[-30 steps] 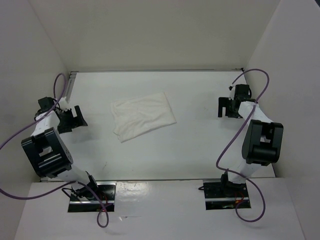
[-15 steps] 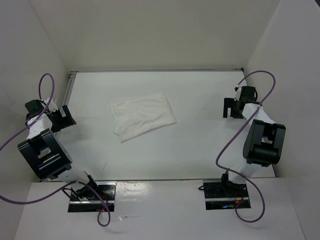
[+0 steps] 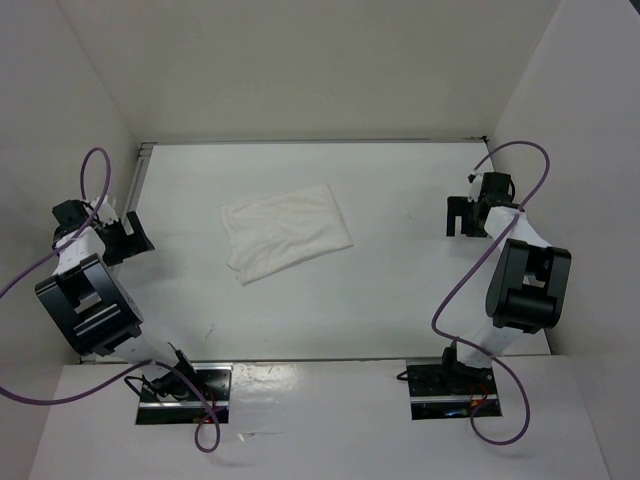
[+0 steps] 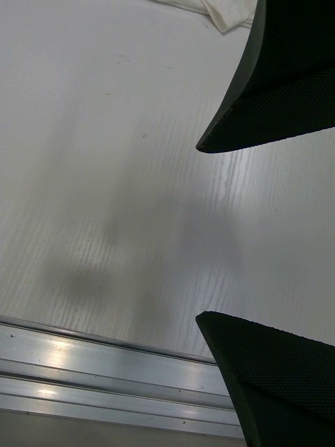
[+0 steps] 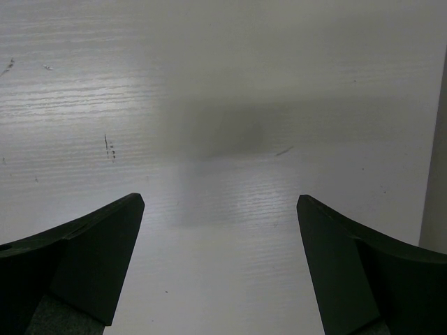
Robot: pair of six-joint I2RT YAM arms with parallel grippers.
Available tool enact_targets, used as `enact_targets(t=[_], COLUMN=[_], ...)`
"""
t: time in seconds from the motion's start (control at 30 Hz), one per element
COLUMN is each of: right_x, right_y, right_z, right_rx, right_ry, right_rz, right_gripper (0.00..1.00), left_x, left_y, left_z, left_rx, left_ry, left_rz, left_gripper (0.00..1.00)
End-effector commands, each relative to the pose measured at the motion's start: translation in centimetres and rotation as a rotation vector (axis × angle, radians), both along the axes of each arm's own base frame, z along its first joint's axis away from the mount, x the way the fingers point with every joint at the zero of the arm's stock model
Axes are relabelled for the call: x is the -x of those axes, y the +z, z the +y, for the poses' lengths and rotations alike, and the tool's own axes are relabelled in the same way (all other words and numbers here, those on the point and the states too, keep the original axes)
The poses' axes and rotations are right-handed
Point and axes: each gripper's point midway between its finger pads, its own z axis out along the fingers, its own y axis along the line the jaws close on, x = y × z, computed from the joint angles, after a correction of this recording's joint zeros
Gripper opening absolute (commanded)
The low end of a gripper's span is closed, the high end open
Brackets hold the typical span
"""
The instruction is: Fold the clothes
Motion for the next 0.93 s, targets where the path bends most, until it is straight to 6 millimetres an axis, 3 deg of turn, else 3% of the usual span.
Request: enact_targets(t=[0.0, 0.9], right_x=[-0.76, -0.43], right_y=[0.39, 0.07], right_z=[-0.09, 0.49], right_rx=[0.014, -0.007], right_ry=[0.017, 0.042], right_rz=[-0.033, -0.023], right_gripper=[0.99, 0.99], left_x=[-1.06, -0.70], left_y=[0.92, 0.42], left_z=[0.45, 0.21], left_rx=[-0.022, -0.010], left_ry=[-0.028, -0.035], left_rz=[-0.042, -0.020], left_gripper=[1.00, 1.00])
